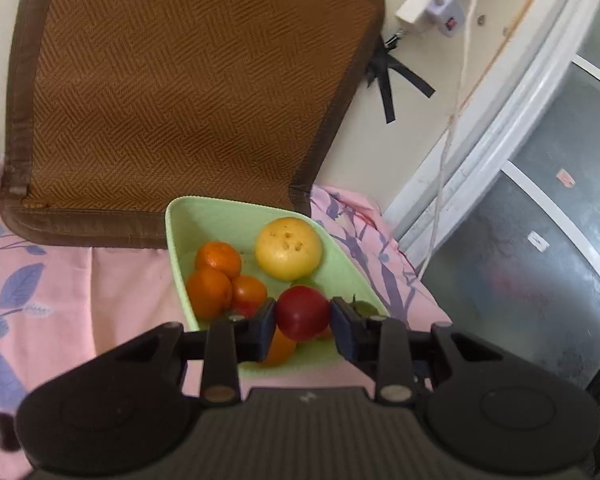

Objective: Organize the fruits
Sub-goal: 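Carry both tomatoes over the green basket and open both grippers, then grasp a dark purple tomato with the right gripper while the left gripper grasps another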

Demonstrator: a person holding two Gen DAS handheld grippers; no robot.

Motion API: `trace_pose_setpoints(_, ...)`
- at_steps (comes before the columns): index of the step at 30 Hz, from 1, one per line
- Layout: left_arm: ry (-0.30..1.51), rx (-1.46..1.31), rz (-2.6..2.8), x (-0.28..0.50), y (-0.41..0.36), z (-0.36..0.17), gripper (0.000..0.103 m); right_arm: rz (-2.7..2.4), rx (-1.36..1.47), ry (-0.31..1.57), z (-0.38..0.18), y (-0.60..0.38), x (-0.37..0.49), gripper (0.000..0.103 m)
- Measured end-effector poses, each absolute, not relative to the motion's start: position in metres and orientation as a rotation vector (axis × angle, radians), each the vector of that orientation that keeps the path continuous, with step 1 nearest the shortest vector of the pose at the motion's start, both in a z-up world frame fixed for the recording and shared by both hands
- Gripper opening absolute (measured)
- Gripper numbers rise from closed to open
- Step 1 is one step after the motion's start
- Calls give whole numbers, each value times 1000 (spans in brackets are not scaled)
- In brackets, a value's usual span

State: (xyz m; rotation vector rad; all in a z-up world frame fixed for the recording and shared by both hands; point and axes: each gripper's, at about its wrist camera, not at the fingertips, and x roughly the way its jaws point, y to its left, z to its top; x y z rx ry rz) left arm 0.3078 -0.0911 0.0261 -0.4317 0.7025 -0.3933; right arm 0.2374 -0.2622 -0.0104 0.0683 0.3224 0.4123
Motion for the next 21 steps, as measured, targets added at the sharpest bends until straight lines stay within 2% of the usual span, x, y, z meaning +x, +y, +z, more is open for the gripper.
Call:
trace_pose_setpoints(3, 736, -438, -372, 334, -97, 13, 32, 375, 39, 337, -21, -257, 253, 33)
trace_pose_setpoints(5, 750, -433, -361, 342, -99, 7, 37, 379, 62, 354, -22, -261, 256, 41)
trace_pose_setpoints(7, 734, -445, -366, 338, -97, 8, 42, 383, 89, 308, -19, -268, 251, 42)
trace_pose_setpoints(9, 710, -472, -383, 327, -88, 15, 43, 369, 97, 279, -17, -273, 244, 42)
trace_pose_setpoints(16, 494, -460, -374, 212, -4, 72, 43, 424, 291, 211, 6, -294, 207, 42)
trace_pose_setpoints(21, 512, -332, -172, 135, 25, 43, 43, 605, 311, 316, 5, -261, 182, 42)
